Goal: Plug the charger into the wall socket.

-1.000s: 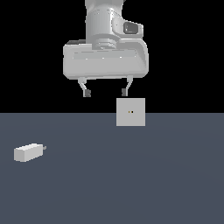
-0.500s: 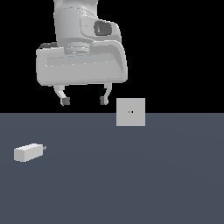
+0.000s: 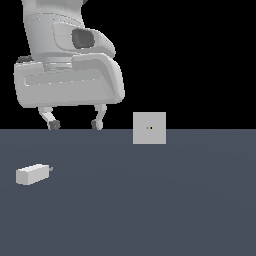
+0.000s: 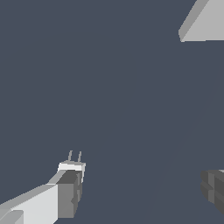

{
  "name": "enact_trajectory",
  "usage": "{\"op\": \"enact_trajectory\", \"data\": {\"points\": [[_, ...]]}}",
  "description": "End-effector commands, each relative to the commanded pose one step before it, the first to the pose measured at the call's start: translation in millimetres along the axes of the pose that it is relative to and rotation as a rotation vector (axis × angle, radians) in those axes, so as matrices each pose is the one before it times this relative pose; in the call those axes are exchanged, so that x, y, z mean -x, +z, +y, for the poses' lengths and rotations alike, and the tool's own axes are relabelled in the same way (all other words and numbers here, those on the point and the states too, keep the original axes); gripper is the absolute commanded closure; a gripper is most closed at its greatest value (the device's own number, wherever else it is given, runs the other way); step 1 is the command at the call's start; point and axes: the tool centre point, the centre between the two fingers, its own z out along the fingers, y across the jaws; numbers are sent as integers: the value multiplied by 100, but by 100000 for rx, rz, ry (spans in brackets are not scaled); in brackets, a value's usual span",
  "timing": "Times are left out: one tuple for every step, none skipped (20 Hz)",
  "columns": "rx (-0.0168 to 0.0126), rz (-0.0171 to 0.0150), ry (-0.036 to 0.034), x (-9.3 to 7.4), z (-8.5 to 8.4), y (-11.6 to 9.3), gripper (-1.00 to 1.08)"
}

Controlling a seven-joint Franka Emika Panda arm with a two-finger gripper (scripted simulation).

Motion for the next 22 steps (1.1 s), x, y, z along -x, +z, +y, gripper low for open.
{"op": "enact_trajectory", "data": {"points": [[238,2144,1249,452,-870,331,-92],[134,823,480,173,-337,136,-92],[140,831,483,171,-337,135,-92],[145,840,487,171,-339,137,-92],[149,844,488,171,-341,138,-92],[151,836,482,166,-334,135,-92],[152,825,475,163,-330,133,-92],[154,819,470,160,-327,133,-92],[155,814,468,159,-326,133,-92],[159,818,470,157,-325,132,-92],[158,802,462,154,-320,131,-92],[155,775,448,148,-308,127,-92],[150,739,429,143,-296,124,-92],[146,707,413,136,-282,119,-92],[142,672,397,130,-269,115,-92],[136,631,376,126,-258,113,-92],[132,601,362,118,-242,106,-92],[126,560,342,114,-230,104,-92],[122,524,326,107,-215,99,-92],[117,485,308,101,-201,94,-92],[111,439,285,96,-187,91,-92],[106,401,267,88,-169,84,-92]]}}
